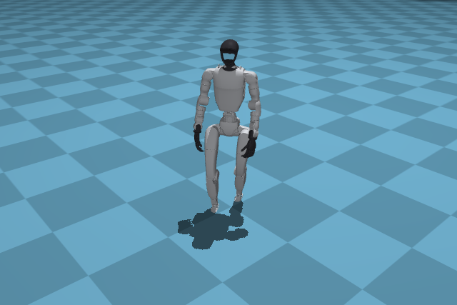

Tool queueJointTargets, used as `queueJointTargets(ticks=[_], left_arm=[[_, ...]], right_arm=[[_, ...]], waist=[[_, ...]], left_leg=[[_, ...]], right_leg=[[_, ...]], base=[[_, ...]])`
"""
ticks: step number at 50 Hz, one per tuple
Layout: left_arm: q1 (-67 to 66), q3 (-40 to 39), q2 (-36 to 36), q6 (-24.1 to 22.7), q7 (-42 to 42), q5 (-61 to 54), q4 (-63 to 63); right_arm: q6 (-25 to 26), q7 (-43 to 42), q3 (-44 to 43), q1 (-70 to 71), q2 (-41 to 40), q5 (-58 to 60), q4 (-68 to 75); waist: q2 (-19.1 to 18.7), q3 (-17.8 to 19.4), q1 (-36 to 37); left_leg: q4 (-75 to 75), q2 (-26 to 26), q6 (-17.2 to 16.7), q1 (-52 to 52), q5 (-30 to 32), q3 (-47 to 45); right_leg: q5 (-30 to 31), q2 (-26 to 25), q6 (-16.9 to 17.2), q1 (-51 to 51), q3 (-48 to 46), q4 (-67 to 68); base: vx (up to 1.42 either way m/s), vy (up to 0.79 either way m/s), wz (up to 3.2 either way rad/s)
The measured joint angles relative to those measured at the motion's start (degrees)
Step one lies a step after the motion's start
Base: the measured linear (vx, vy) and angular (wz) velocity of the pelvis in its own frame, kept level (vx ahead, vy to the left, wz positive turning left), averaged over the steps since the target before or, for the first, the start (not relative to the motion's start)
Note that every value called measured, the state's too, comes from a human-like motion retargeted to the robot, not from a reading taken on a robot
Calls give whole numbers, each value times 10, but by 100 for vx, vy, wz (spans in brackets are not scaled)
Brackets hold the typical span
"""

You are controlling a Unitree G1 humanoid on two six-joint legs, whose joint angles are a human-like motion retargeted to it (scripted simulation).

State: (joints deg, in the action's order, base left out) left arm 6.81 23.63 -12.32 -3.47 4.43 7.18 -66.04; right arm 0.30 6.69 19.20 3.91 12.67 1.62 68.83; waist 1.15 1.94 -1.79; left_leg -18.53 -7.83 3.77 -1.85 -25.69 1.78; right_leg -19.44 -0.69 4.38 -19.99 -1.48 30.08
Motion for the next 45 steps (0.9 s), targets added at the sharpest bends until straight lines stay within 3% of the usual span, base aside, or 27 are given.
queueJointTargets(ticks=[17,28,35,45], left_arm=[[-8,1,-2,-7,-1,-1,1],[-51,-29,-6,-1,-5,-1,-54],[-77,-50,-7,-1,-2,-1,-77],[-63,-67,-3,-8,-6,-17,-66]], right_arm=[[-4,4,9,22,12,-5,11],[-17,-2,8,22,4,-6,8],[-24,-6,-3,25,-1,-9,-5],[-26,-14,-15,14,-7,-17,-5]], waist=[[19,-5,2],[29,1,0],[26,3,-8],[6,-12,-3]], left_leg=[[42,-34,12,22,19,6],[93,-60,22,1,41,21],[102,-59,27,-13,30,33],[15,-30,21,-17,-32,48]], right_leg=[[-12,36,7,-75,7,71],[-53,60,-5,-148,13,162],[-52,49,2,-200,23,154],[-1,4,7,-213,20,46]], base=[[0,0,0],[3,0,1],[17,-3,5],[33,-7,3]])
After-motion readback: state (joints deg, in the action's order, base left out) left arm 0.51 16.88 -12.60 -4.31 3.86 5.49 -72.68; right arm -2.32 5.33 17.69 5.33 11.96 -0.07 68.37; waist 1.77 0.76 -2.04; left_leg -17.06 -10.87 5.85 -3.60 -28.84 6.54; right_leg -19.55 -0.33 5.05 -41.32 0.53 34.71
